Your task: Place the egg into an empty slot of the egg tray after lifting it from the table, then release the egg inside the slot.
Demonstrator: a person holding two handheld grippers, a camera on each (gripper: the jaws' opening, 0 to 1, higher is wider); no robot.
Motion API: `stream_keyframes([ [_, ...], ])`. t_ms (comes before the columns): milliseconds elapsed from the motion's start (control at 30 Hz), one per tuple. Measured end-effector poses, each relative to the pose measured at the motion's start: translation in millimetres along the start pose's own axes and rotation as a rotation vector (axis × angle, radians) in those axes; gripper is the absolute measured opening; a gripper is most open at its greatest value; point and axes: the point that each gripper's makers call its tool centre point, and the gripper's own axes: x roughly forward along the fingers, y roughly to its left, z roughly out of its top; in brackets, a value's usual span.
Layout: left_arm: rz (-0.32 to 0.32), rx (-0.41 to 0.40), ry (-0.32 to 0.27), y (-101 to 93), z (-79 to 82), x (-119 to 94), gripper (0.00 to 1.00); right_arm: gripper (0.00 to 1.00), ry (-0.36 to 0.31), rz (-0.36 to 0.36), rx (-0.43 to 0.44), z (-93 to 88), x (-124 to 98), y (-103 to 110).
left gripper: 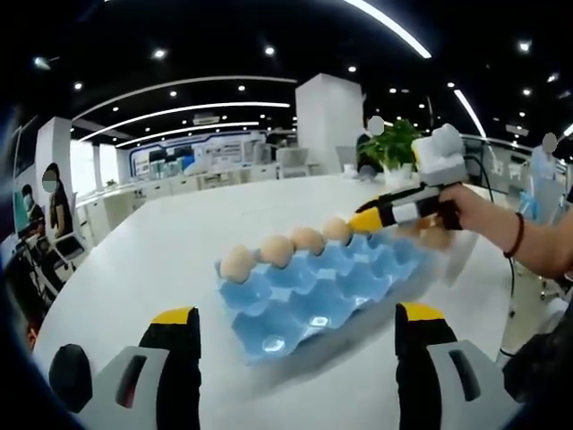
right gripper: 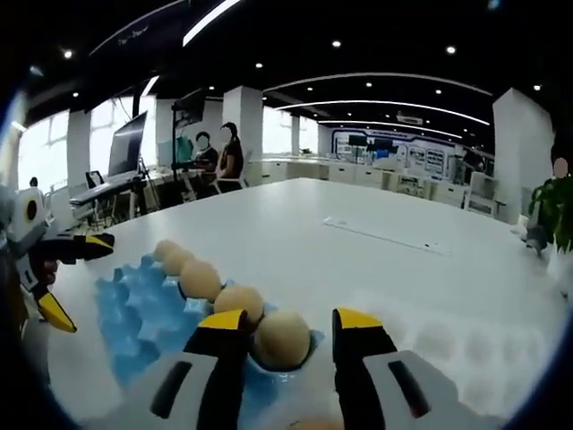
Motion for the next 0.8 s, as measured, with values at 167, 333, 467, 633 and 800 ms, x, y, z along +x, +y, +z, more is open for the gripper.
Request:
stream_keyframes([
  [167, -0.001, 0.003, -0.004, -1.7, 3.0, 0, 0.93, 0.61, -0.006, 0.004, 0.002, 2.3, -5, 4],
  [333, 0.001, 0.002, -0.007, -2.4, 5.6, -1, 0.94, 0.75, -0.006, -0.005, -0.005, 4.0, -10, 4],
  [467, 0.002, -0.001, -0.011, -2.7, 7.3, -1, 0.95, 0.82, -0.002, 0.005, 0.001, 5.3, -14, 6],
  [633, -0.008, -0.016, -0.035, -5.0, 12.5, -2, 0.96, 0.87, -0.008, 0.025, 0.024, 9.4, -21, 6],
  [800, -0.003, -0.014, -0.038, -2.5, 14.4, -1, 0.97, 0.89, -0.017, 0.012, 0.016, 10.7, -27, 5],
])
